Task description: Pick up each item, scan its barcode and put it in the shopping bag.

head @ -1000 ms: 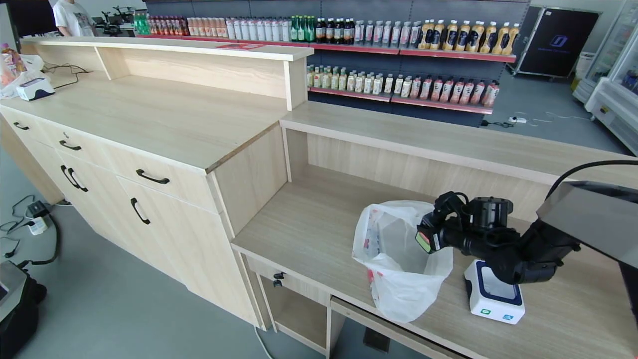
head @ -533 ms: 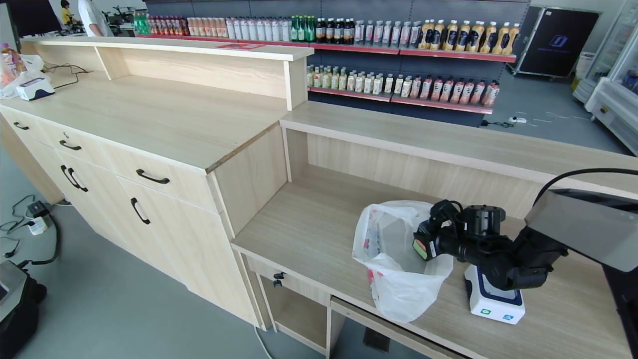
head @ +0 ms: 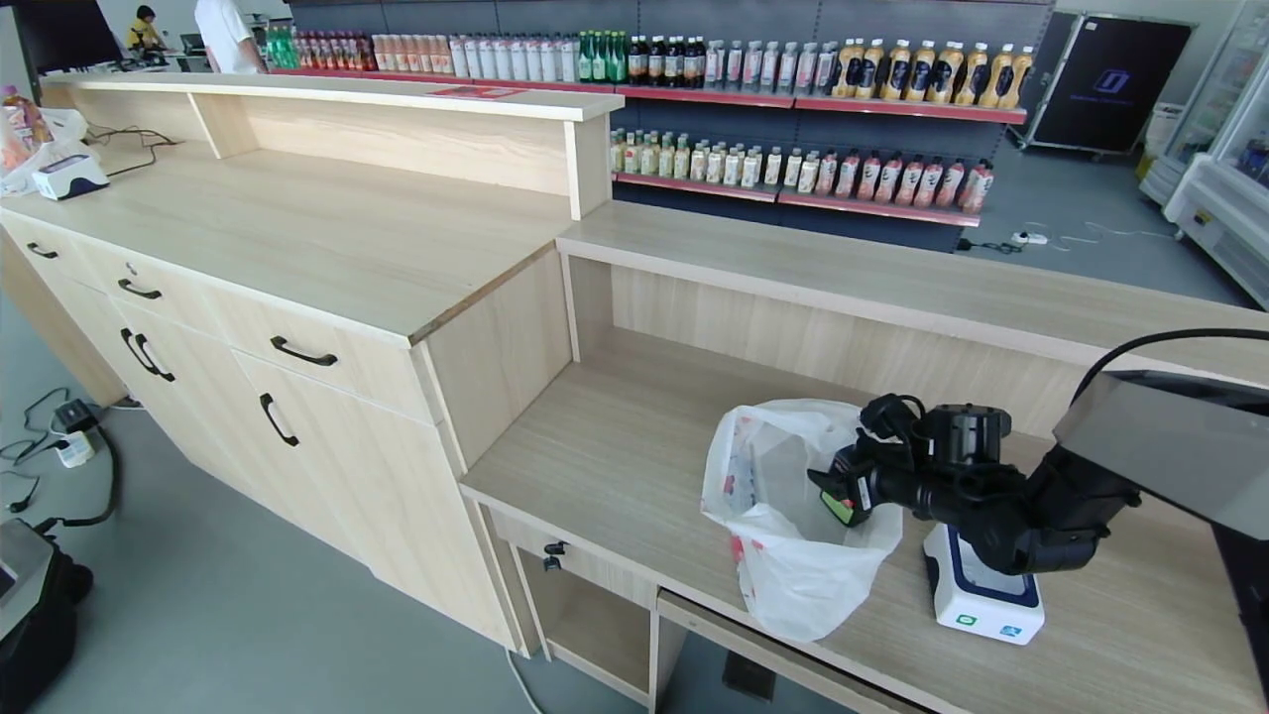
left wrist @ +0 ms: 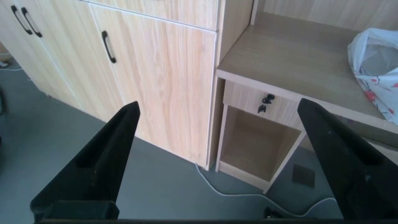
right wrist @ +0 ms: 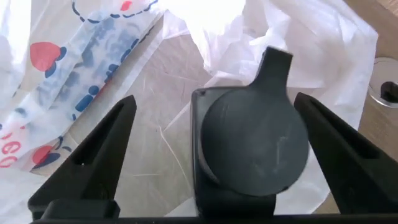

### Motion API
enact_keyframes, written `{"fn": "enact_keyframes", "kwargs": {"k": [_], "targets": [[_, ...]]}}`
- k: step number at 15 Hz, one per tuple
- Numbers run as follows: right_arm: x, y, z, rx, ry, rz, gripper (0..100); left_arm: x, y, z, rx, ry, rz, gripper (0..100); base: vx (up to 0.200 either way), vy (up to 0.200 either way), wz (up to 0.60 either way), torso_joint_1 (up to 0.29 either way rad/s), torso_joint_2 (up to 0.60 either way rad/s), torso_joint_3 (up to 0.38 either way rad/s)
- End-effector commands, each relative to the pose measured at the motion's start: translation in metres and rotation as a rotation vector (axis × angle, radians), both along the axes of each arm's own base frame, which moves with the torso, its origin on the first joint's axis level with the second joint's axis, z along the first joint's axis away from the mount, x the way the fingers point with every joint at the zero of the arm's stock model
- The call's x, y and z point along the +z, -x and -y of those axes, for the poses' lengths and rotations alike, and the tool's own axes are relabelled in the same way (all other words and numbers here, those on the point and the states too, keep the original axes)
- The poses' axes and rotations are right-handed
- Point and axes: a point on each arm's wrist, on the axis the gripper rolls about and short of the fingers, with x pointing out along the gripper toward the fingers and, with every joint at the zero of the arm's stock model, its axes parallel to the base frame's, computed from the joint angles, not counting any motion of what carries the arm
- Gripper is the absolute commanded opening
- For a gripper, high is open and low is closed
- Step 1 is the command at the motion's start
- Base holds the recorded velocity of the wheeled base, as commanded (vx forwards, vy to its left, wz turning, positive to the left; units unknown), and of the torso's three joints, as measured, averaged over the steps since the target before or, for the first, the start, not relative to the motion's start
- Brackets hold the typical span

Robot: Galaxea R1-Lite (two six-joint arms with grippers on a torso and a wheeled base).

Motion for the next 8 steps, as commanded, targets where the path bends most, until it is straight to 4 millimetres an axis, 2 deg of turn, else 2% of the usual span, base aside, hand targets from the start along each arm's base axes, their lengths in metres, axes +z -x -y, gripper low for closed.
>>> {"fn": "enact_keyframes", "kwargs": {"k": [1, 2, 3, 4, 5, 6, 7, 8], "targets": [[0.070, 0.013, 0.001, 0.002, -0.046, 0.123, 100, 0.000, 0.000, 0.000, 0.000, 0.000, 0.000, 100, 0.000, 0.000, 0.00, 0.000, 0.00, 0.000], [0.119, 0.039, 0.013, -0.023, -0.041, 0.189, 100, 0.000, 0.000, 0.000, 0.000, 0.000, 0.000, 100, 0.000, 0.000, 0.00, 0.000, 0.00, 0.000], [0.147, 0.065, 0.032, -0.068, -0.021, 0.230, 100, 0.000, 0.000, 0.000, 0.000, 0.000, 0.000, 100, 0.000, 0.000, 0.00, 0.000, 0.00, 0.000], [0.166, 0.093, 0.049, -0.114, 0.012, 0.260, 100, 0.000, 0.000, 0.000, 0.000, 0.000, 0.000, 100, 0.000, 0.000, 0.00, 0.000, 0.00, 0.000], [0.178, 0.118, 0.067, -0.169, 0.050, 0.287, 100, 0.000, 0.000, 0.000, 0.000, 0.000, 0.000, 100, 0.000, 0.000, 0.00, 0.000, 0.00, 0.000], [0.184, 0.137, 0.084, -0.233, 0.104, 0.311, 100, 0.000, 0.000, 0.000, 0.000, 0.000, 0.000, 100, 0.000, 0.000, -0.60, 0.007, 0.00, 0.002], [0.191, 0.153, 0.100, -0.289, 0.158, 0.338, 100, 0.000, 0.000, 0.000, 0.000, 0.000, 0.000, 100, 0.000, 0.000, -0.60, 0.012, 0.00, 0.002], [0.198, 0.161, 0.107, -0.327, 0.168, 0.349, 100, 0.000, 0.000, 0.000, 0.000, 0.000, 0.000, 100, 0.000, 0.000, -0.60, -0.007, 0.00, 0.007]]}}
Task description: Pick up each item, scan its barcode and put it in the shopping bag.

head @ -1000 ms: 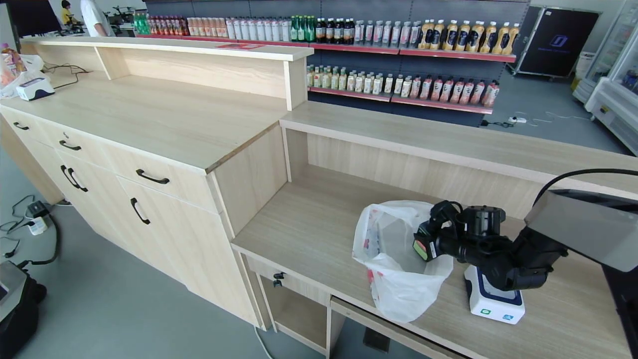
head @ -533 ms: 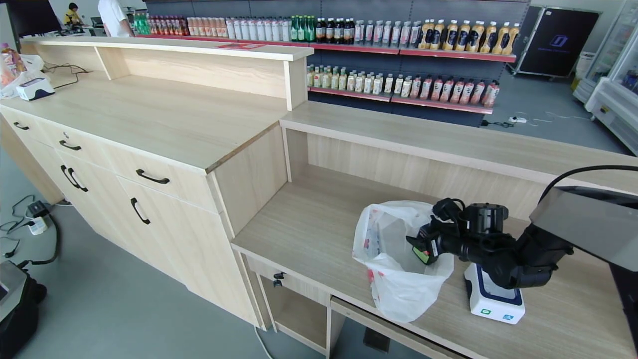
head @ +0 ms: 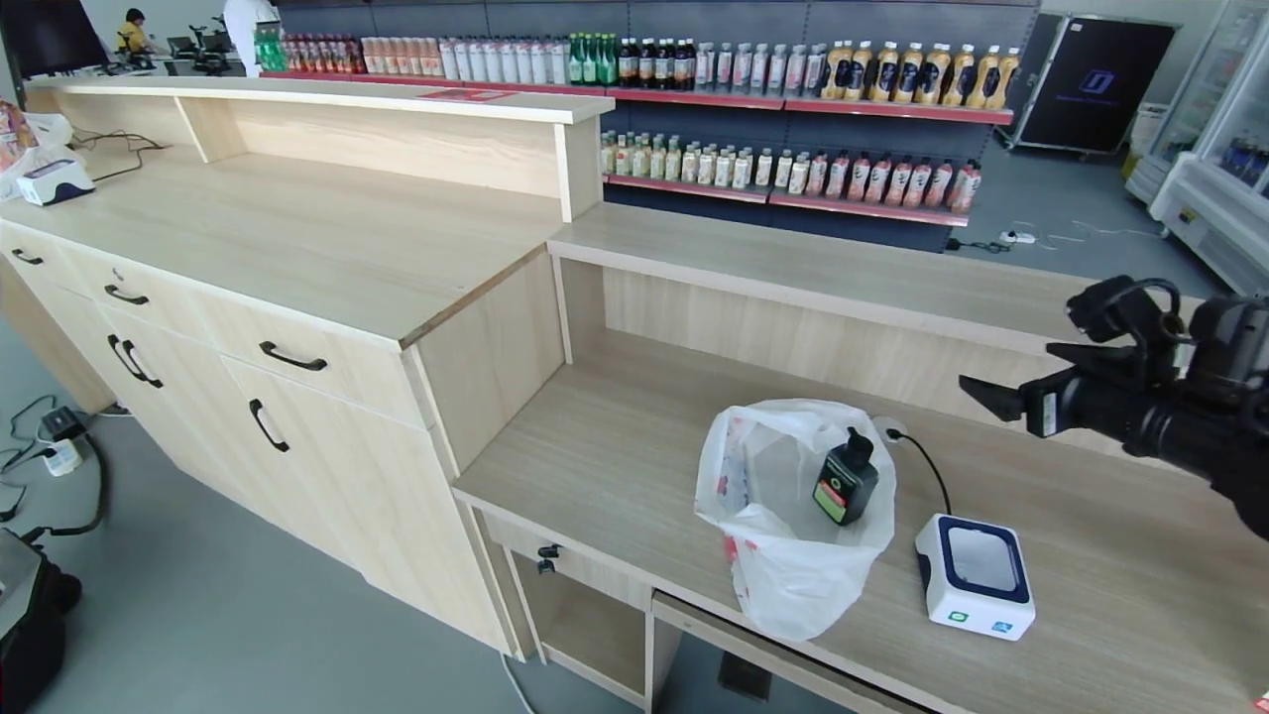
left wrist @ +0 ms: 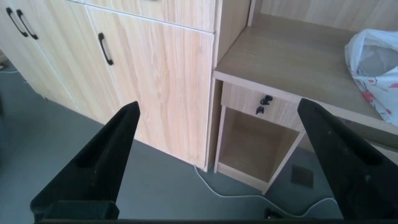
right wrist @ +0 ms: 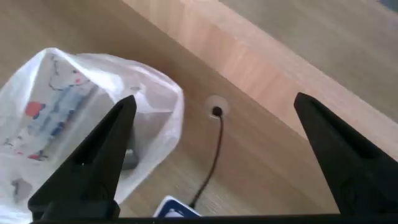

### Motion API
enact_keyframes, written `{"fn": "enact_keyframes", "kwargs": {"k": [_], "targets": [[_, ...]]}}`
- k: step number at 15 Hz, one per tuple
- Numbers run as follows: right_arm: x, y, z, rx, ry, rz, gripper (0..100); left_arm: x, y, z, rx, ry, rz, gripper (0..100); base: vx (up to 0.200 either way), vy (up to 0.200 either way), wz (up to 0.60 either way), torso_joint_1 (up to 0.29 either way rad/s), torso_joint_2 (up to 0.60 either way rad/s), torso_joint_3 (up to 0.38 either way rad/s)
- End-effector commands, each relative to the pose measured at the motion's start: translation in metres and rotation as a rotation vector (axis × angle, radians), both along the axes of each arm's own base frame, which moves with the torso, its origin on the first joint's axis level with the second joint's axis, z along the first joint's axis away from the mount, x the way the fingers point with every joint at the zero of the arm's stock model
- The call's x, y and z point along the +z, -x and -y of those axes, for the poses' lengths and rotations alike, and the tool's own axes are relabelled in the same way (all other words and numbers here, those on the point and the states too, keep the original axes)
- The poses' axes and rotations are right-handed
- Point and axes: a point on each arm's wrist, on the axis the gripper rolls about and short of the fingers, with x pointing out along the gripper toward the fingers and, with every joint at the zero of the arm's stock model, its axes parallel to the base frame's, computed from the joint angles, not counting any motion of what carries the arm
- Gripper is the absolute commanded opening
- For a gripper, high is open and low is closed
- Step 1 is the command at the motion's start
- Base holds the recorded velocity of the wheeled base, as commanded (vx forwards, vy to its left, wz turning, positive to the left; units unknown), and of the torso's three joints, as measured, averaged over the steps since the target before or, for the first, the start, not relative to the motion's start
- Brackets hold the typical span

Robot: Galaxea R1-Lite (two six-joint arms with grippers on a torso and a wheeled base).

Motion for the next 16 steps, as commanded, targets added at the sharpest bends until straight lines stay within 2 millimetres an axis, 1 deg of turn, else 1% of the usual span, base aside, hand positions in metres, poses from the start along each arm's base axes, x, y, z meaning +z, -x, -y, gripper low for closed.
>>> {"fn": "enact_keyframes", "kwargs": {"k": [1, 2, 3, 4, 5, 6, 7, 8, 9, 10, 11, 14, 16], "targets": [[0.042, 0.060, 0.031, -0.203, 0.068, 0.088, 100, 0.000, 0.000, 0.000, 0.000, 0.000, 0.000, 100, 0.000, 0.000, -0.60, -0.007, -0.01, 0.002], [0.053, 0.062, 0.038, -0.401, 0.064, 0.074, 100, 0.000, 0.000, 0.000, 0.000, 0.000, 0.000, 100, 0.000, 0.000, -0.60, 0.007, 0.01, 0.002], [0.064, 0.058, 0.038, -0.540, -0.012, 0.044, 100, 0.000, 0.000, 0.000, 0.002, 0.000, 0.000, 100, 0.000, 0.000, -0.60, 0.007, 0.00, 0.007], [0.073, 0.054, 0.035, -0.618, -0.095, 0.014, 100, 0.000, 0.000, 0.000, 0.000, 0.000, 0.000, 100, 0.000, 0.000, -0.60, -0.002, 0.00, 0.007], [0.093, 0.049, 0.034, -0.809, -0.209, -0.069, 100, 0.000, 0.000, 0.000, 0.000, 0.000, 0.000, 100, 0.000, 0.000, -0.60, 0.002, 0.01, 0.002], [0.097, 0.045, 0.034, -0.912, -0.272, -0.148, 100, 0.000, 0.000, 0.000, 0.000, 0.000, 0.000, 100, 0.000, 0.000, -0.60, -0.002, 0.00, -0.002], [0.094, 0.040, 0.035, -0.963, -0.346, -0.184, 100, 0.000, 0.000, 0.000, 0.000, 0.000, 0.000, 100, 0.000, 0.000, 0.00, 0.000, 0.00, 0.000], [0.081, 0.034, 0.047, -1.026, -0.411, -0.200, 100, 0.000, 0.000, 0.000, 0.000, 0.000, 0.000, 100, 0.000, 0.000, 0.00, 0.000, 0.00, 0.000], [0.067, 0.033, 0.063, -1.089, -0.414, -0.236, 100, 0.000, 0.000, 0.000, 0.000, 0.000, 0.000, 100, 0.000, 0.000, 0.00, 0.000, 0.00, 0.000], [0.055, 0.031, 0.072, -1.121, -0.427, -0.249, 100, 0.000, 0.000, 0.000, 0.000, 0.000, 0.000, 100, 0.000, 0.000, 0.00, 0.000, 0.00, 0.000], [0.036, 0.027, 0.083, -1.163, -0.468, -0.241, 100, 0.000, 0.000, 0.000, 0.000, 0.000, 0.000, 100, 0.000, 0.000, 0.00, 0.000, 0.00, 0.000], [-0.008, 0.022, 0.103, -1.234, -0.519, -0.248, 100, 0.000, 0.000, 0.000, 0.000, 0.000, 0.000, 100, 0.000, 0.000, 0.00, 0.000, 0.00, 0.000], [-0.029, 0.019, 0.116, -1.283, -0.536, -0.281, 100, 0.000, 0.000, 0.000, 0.000, 0.000, 0.000, 100, 0.000, 0.000, 0.00, 0.000, 0.00, 0.000]]}}
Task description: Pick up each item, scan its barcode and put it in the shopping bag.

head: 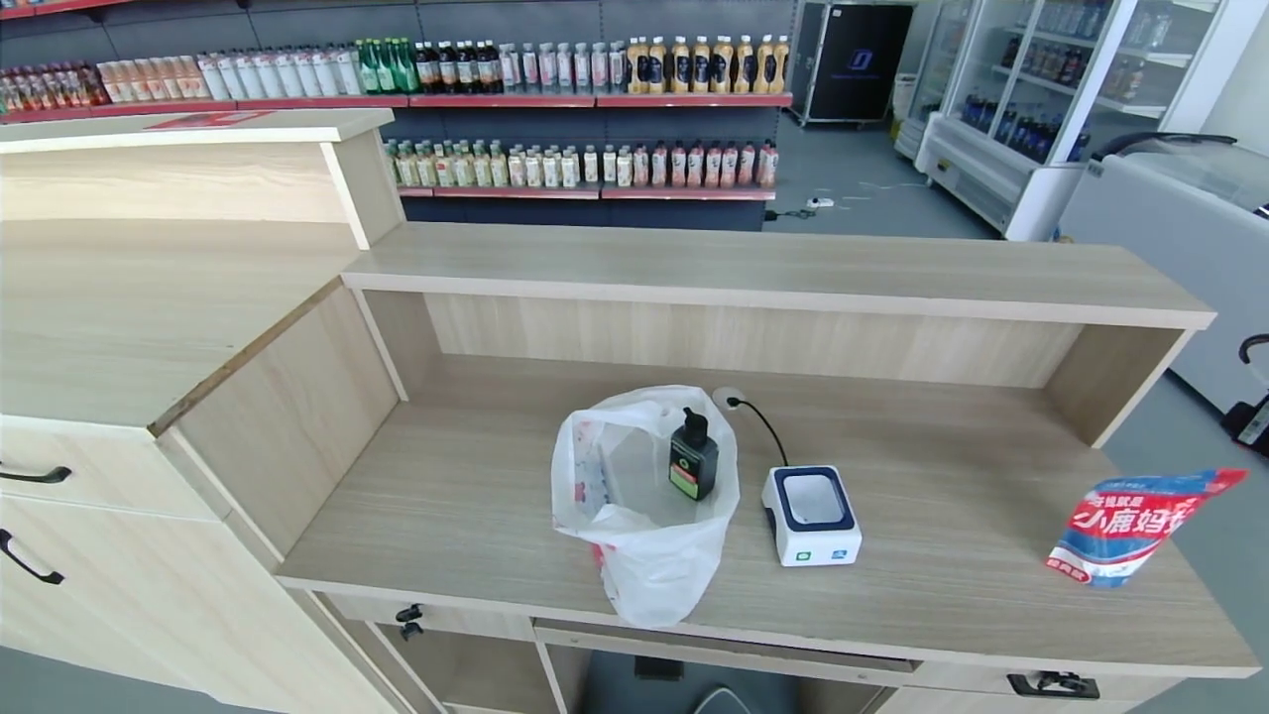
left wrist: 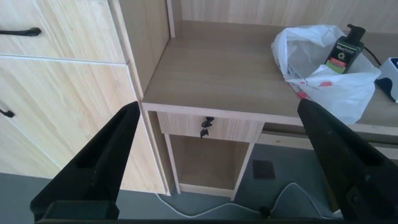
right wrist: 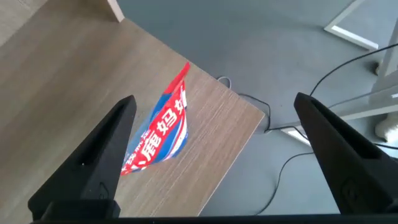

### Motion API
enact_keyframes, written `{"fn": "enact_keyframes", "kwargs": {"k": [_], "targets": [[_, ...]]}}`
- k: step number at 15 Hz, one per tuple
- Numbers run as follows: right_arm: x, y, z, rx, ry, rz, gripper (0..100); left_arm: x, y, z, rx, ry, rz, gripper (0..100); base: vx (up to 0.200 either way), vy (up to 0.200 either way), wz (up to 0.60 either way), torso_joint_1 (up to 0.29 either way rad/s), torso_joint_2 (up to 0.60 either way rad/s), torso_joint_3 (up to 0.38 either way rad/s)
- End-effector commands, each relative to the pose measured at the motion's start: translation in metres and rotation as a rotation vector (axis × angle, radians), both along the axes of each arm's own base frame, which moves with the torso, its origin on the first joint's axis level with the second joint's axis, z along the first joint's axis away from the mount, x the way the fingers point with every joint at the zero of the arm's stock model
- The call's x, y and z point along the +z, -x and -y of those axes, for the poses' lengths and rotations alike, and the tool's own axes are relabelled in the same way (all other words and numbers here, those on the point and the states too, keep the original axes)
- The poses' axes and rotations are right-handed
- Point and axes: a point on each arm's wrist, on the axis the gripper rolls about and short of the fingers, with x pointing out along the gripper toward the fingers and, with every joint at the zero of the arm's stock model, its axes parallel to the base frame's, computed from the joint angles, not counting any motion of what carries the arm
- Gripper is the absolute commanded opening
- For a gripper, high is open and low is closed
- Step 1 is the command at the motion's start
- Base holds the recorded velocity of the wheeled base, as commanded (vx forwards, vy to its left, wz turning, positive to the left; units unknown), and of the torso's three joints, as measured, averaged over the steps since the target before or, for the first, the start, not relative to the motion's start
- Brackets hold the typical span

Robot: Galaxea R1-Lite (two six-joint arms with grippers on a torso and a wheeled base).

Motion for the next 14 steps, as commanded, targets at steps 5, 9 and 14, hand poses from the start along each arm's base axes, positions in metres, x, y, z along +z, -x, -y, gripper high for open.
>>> {"fn": "enact_keyframes", "kwargs": {"k": [5, 9, 14], "targets": [[-0.057, -0.024, 0.023, 0.007, -0.076, -0.048, 100, 0.000, 0.000, 0.000, 0.000, 0.000, 0.000, 100, 0.000, 0.000, 0.00, 0.000, 0.00, 0.000], [-0.072, -0.034, 0.023, 0.062, -0.108, -0.045, 100, 0.000, 0.000, 0.000, 0.000, 0.000, 0.000, 100, 0.000, 0.000, 0.00, 0.000, 0.00, 0.000], [-0.079, -0.053, 0.016, 0.118, -0.121, -0.041, 100, 0.000, 0.000, 0.000, 0.000, 0.000, 0.000, 100, 0.000, 0.000, 0.00, 0.000, 0.00, 0.000]]}}
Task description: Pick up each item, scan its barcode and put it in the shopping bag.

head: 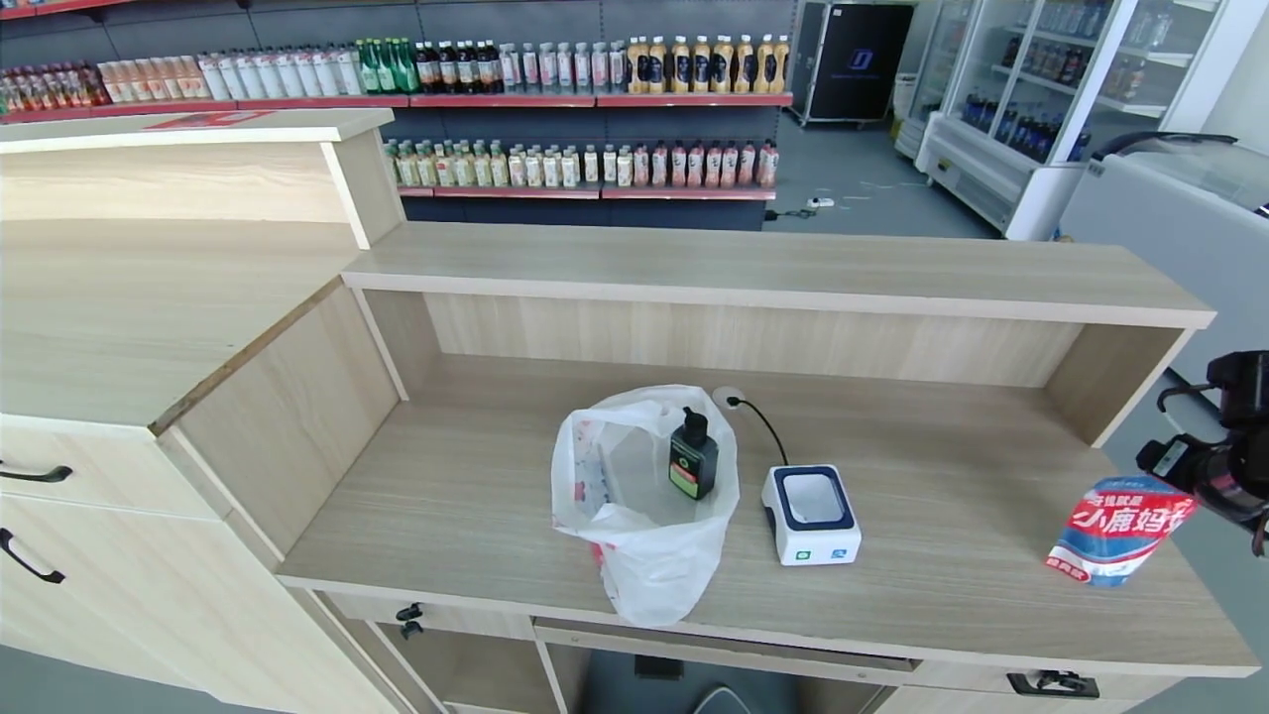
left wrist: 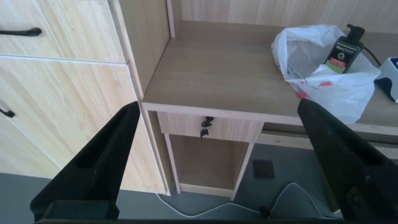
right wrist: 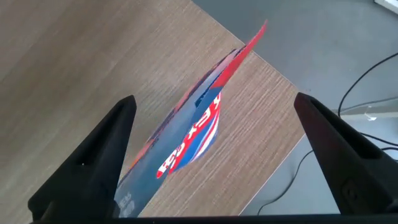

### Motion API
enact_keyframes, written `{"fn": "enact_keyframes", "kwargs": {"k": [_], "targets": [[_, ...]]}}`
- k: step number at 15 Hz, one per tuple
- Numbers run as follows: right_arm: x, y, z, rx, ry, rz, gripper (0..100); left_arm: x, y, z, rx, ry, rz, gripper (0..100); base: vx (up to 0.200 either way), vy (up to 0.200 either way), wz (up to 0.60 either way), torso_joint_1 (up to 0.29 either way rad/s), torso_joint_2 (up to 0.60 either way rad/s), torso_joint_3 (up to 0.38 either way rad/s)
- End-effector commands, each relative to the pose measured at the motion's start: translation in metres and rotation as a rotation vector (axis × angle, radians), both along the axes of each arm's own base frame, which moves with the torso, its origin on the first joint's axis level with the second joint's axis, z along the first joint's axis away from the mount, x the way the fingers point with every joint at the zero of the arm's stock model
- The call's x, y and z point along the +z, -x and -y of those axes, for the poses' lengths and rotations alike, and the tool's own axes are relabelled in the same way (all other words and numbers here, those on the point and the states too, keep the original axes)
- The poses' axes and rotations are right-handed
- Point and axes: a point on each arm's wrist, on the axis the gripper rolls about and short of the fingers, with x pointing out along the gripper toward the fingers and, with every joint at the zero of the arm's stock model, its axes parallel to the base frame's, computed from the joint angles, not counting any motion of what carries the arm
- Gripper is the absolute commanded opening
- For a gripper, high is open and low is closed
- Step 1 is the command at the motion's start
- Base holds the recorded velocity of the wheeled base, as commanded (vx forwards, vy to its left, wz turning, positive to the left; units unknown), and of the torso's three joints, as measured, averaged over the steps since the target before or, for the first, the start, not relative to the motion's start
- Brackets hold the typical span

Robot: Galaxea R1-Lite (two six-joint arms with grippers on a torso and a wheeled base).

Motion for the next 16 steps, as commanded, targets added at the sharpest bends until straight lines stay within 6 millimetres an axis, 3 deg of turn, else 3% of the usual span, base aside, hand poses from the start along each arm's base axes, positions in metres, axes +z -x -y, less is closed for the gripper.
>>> {"fn": "enact_keyframes", "kwargs": {"k": [1, 9, 10, 16], "targets": [[-0.013, -0.005, -0.001, 0.009, -0.013, -0.031, 100, 0.000, 0.000, 0.000, 0.000, 0.000, 0.000, 100, 0.000, 0.000, 0.00, 0.000, 0.00, 0.000], [-0.042, -0.013, -0.005, 0.049, -0.020, -0.109, 100, 0.000, 0.000, 0.000, 0.000, 0.000, 0.000, 100, 0.000, 0.000, 0.00, 0.000, 0.00, 0.000], [-0.046, -0.015, -0.005, 0.056, -0.015, -0.109, 0, 0.000, 0.000, 0.000, 0.000, 0.000, 0.000, 100, 0.000, 0.000, 0.00, 0.000, 0.00, 0.000], [-0.053, -0.017, -0.002, 0.136, 0.065, -0.176, 0, 0.000, 0.000, 0.000, 0.000, 0.000, 0.000, 100, 0.000, 0.000, 0.00, 0.000, 0.00, 0.000]]}}
